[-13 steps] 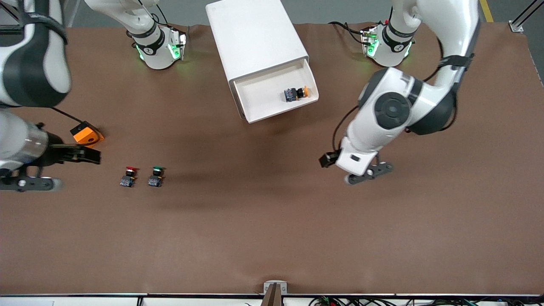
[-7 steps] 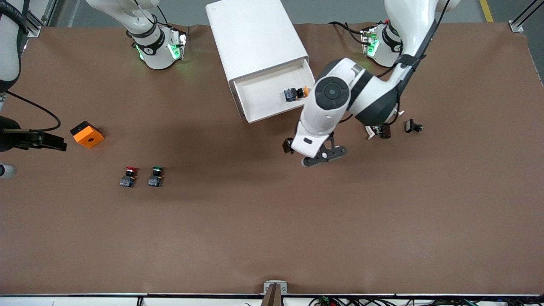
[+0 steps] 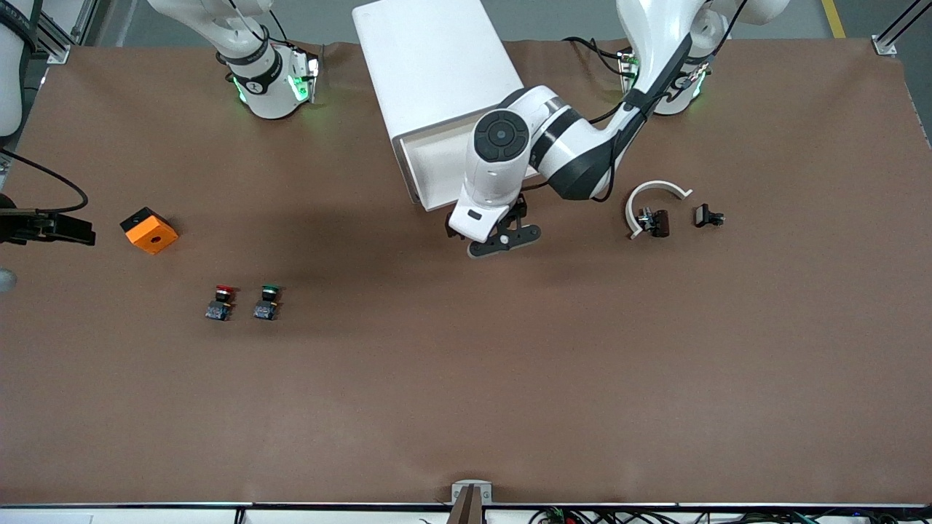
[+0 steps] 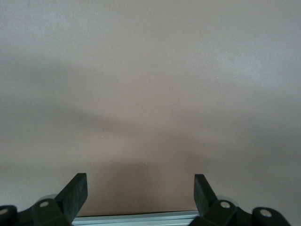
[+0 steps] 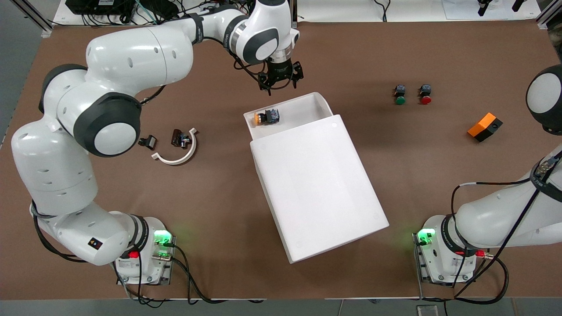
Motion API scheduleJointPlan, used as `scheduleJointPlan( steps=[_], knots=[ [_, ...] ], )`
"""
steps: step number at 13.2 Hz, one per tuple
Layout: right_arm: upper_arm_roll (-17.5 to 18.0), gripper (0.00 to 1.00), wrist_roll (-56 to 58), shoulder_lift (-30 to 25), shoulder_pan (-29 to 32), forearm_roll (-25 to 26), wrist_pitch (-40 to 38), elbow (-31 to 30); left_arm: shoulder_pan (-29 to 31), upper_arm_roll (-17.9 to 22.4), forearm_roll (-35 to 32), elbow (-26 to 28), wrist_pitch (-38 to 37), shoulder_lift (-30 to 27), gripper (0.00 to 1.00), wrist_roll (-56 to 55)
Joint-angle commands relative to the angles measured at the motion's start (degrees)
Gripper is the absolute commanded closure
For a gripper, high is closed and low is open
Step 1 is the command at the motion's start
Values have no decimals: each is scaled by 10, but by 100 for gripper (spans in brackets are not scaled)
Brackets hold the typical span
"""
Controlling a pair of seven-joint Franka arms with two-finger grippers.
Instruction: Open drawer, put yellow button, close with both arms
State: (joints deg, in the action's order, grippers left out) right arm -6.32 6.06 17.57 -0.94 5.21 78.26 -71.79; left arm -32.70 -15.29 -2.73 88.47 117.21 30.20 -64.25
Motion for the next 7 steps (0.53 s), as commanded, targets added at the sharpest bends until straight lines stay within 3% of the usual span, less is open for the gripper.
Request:
scheduleJointPlan(
  steps=[1,7],
  knots=[
    [12,0,7,-13,17,-13,-14,-7,-22,2,-13,3,4,-1,0,-36],
    [13,0,-16,-15,10,-6,-33,0,-68,1,-11,5,-2,-1,0,-92]
  ],
)
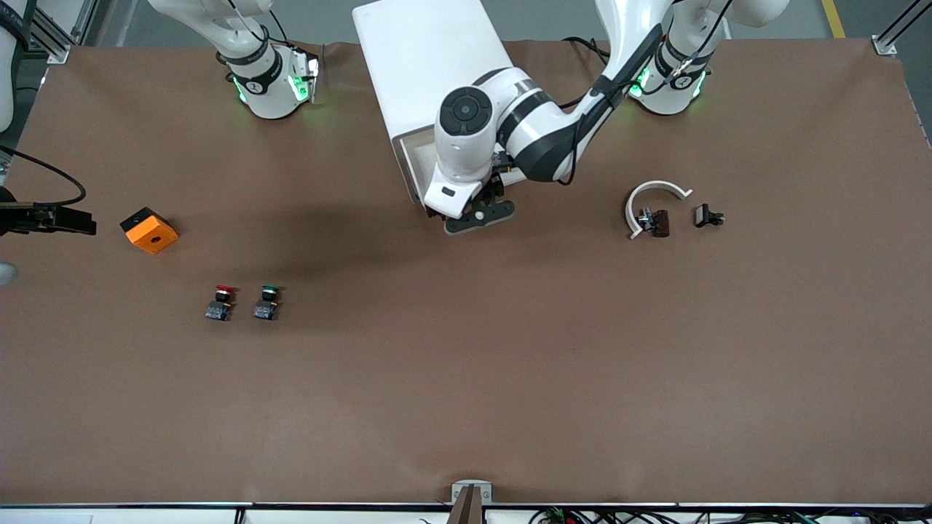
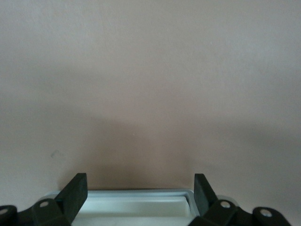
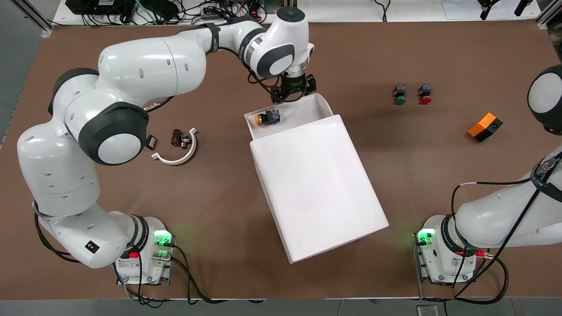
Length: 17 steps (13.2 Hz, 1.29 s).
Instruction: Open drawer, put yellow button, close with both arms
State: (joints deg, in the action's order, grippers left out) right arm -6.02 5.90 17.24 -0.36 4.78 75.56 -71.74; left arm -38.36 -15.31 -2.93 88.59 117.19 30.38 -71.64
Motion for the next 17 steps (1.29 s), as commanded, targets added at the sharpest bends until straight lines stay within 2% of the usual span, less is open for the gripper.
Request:
scheduleJointPlan(
  steps=[1,3,8,12,17],
  knots=[
    [8,0,-21,-22,6,-9,1,0,-18,1,-6,4,-2,-1,0,-30],
    [8,0,-22,-40,18,-27,13,-9,-31,1,-4,4,-3,-1,0,-53],
    [8,0,-21,-84,25,-26,28,-18,-65,0,-2,3,-5,-1,0,-88],
    [10,0,-21,-122,31,-33,42,-63,-85,-1,2,3,-5,1,0,-95],
    [12,0,-19,-210,29,-34,117,-196,-109,-1,14,2,-5,6,0,-97]
  ],
)
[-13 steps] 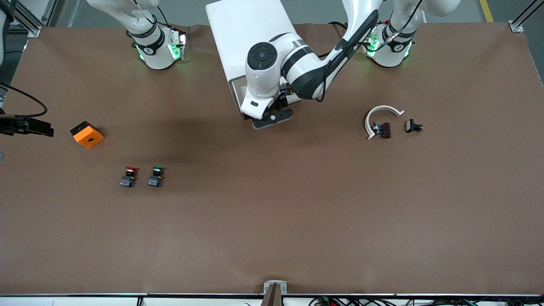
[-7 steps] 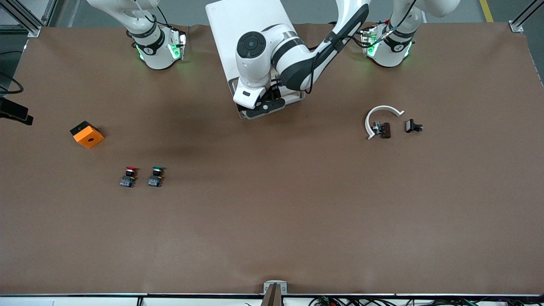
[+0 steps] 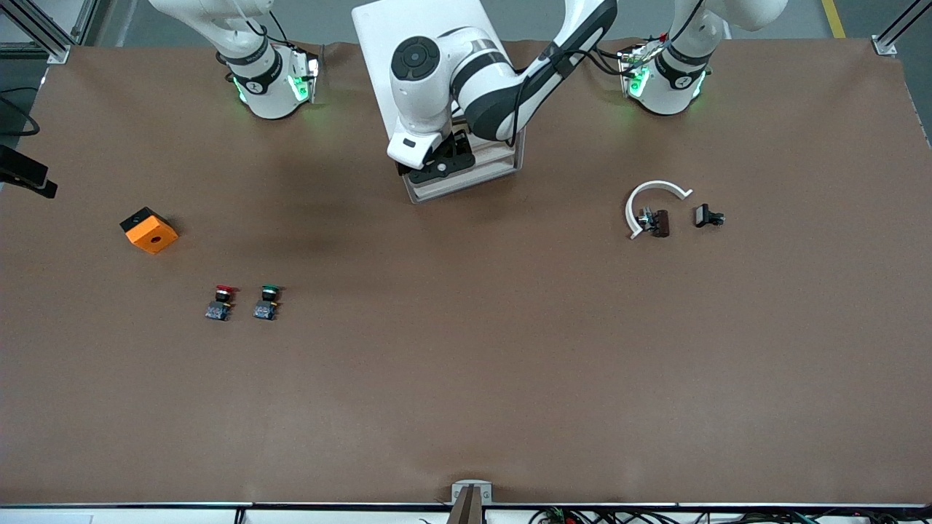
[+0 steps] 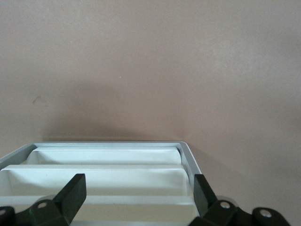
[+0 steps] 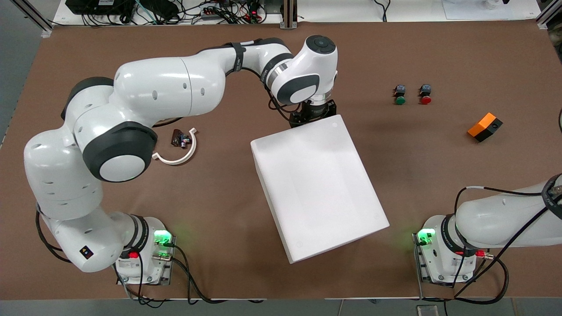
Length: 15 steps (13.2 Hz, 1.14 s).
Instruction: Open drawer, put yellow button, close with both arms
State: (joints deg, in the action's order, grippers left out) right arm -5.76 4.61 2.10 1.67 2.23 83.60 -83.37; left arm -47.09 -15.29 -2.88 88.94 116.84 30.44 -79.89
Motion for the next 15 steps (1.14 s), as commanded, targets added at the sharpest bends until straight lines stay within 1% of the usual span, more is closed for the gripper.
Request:
scheduleJointPlan(
  steps=[1,4,6,8,10,15],
  knots=[
    [8,0,-6,-64,9,-8,39,-86,-25,-1,16,-2,-1,5,0,-15],
    [7,0,-8,-72,9,-9,39,-93,-33,-1,23,-2,-1,5,0,-15],
    [7,0,-8,-87,9,-10,48,-114,-33,-1,23,-2,-1,5,0,-15],
    [5,0,-8,-108,11,-26,74,-144,-32,-1,23,-2,-1,5,0,-14],
    [5,0,-10,-109,12,-34,73,-143,-24,1,23,-3,-1,5,0,-9],
    [7,0,-36,-111,11,-35,59,-134,39,4,17,-17,-1,4,0,13]
  ],
)
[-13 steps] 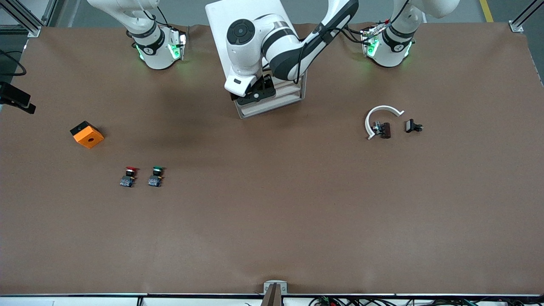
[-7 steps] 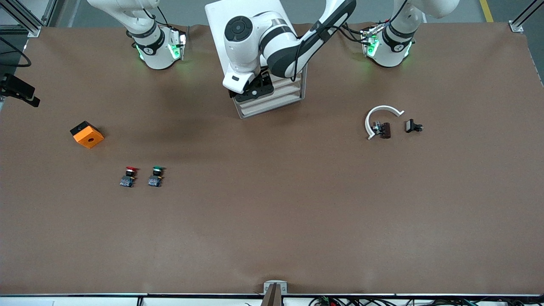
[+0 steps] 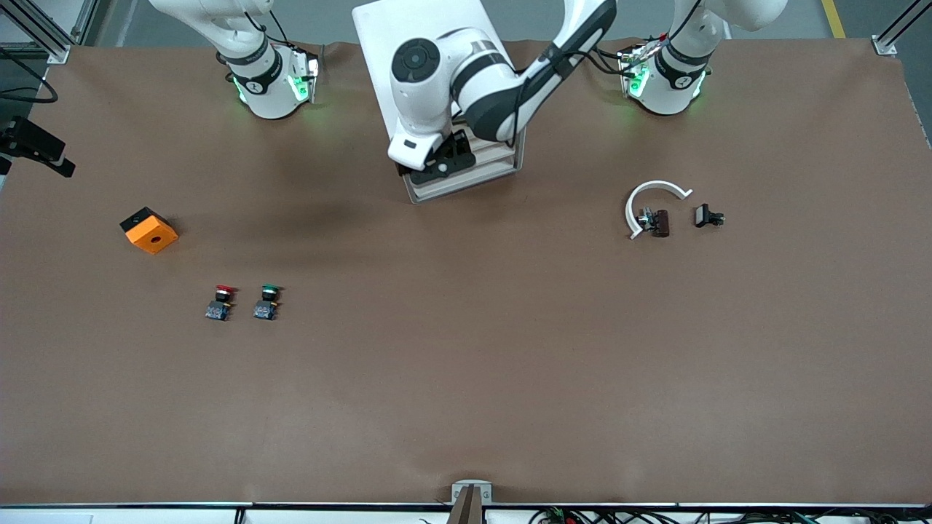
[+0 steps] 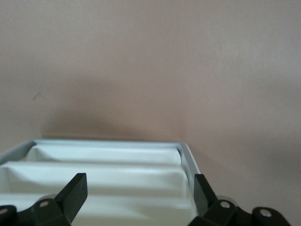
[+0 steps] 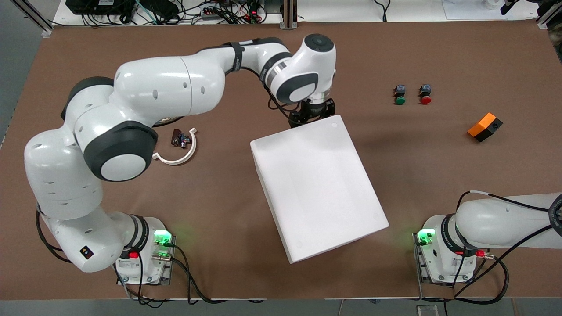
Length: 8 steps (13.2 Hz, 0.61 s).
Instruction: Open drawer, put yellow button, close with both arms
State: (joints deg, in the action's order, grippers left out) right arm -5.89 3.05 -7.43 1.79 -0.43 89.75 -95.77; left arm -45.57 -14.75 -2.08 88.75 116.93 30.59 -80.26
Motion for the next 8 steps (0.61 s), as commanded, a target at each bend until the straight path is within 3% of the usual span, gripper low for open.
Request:
scheduleJointPlan(
  steps=[1,5,8],
  knots=[
    [11,0,-23,-14,8,-8,-8,-7,38,-1,8,-15,-2,0,0,20],
    [14,0,-23,-15,6,-12,-9,-3,96,1,1,-23,-15,-4,0,61],
    [13,0,-64,-14,-11,-21,-11,6,165,1,-6,-23,-45,-14,0,167]
  ],
)
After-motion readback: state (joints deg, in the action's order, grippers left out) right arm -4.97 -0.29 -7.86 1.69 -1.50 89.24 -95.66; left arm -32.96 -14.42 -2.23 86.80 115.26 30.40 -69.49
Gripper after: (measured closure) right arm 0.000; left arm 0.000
